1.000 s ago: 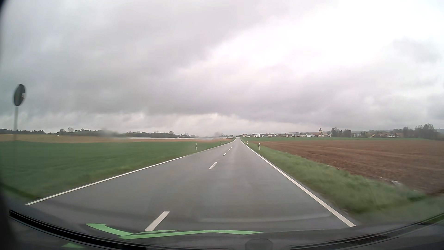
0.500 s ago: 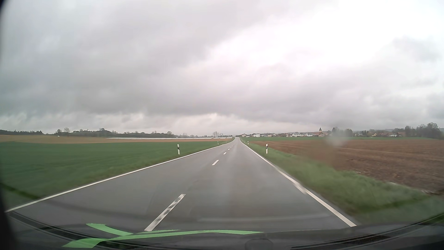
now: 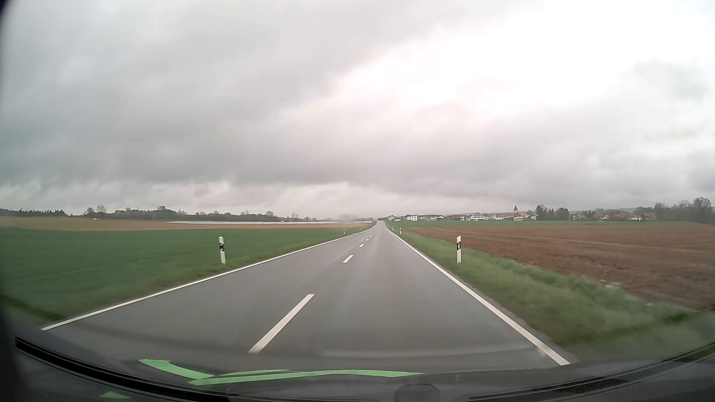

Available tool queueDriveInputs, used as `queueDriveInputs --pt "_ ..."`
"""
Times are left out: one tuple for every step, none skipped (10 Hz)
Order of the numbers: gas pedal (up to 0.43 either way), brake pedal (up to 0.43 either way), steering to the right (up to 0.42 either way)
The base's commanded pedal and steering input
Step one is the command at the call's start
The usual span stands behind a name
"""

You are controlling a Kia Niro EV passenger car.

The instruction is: Follow the waypoints while adhering to traffic rules and regulations

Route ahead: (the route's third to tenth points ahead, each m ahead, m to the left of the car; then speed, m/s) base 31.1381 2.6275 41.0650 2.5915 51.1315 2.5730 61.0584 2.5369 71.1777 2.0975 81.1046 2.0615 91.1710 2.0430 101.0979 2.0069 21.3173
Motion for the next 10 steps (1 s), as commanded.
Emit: queueDriveInputs --pt "0.118 0.0 0.0" --pt "0.13 0.0 -0.001" --pt "0.13 0.0 -0.002" --pt "0.13 0.0 -0.002" --pt "0.13 0.0 -0.002" --pt "0.13 0.0 -0.002" --pt "0.13 0.0 -0.002" --pt "0.13 0.0 -0.002" --pt "0.13 0.0 -0.002" --pt "0.13 0.0 -0.002"
